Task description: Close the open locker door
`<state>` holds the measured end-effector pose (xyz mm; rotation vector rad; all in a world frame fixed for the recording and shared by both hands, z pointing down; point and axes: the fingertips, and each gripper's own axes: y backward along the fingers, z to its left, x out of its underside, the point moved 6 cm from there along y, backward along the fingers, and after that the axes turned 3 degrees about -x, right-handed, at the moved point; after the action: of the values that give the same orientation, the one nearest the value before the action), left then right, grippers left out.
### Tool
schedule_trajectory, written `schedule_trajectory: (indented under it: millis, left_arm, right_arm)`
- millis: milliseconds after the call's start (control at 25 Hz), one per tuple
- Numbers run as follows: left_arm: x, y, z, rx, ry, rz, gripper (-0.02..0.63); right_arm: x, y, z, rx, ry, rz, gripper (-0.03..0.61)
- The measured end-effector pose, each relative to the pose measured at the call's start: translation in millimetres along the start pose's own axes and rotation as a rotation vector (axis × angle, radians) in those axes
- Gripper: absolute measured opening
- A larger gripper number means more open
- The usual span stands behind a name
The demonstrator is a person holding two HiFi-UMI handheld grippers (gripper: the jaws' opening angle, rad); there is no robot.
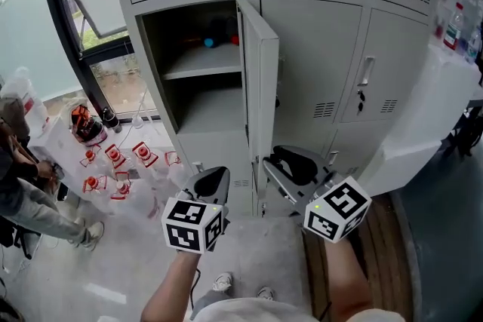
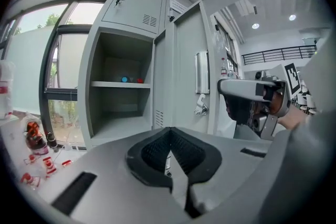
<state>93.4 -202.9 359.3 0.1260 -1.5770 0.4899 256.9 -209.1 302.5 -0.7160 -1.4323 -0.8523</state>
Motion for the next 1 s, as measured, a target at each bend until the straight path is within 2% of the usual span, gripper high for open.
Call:
schedule_trajectory:
  millis: [480,800,1000]
  left_arm:
    - [5,33,34,-0.134,0.016,-0.01,0.006]
    - [5,38,68,-0.162,0.027,-0.017,0.006]
    - [5,38,93,-0.162,0.038,-0.023,0.006]
  right_arm:
    - [4,-44,21,-0.13,-0.004,-0.01,0.123]
    - [6,-81,35,-0.18,-0.006,-0.007,0.133]
    - [7,-108,45,-0.2,-0.005,0.001,0.112]
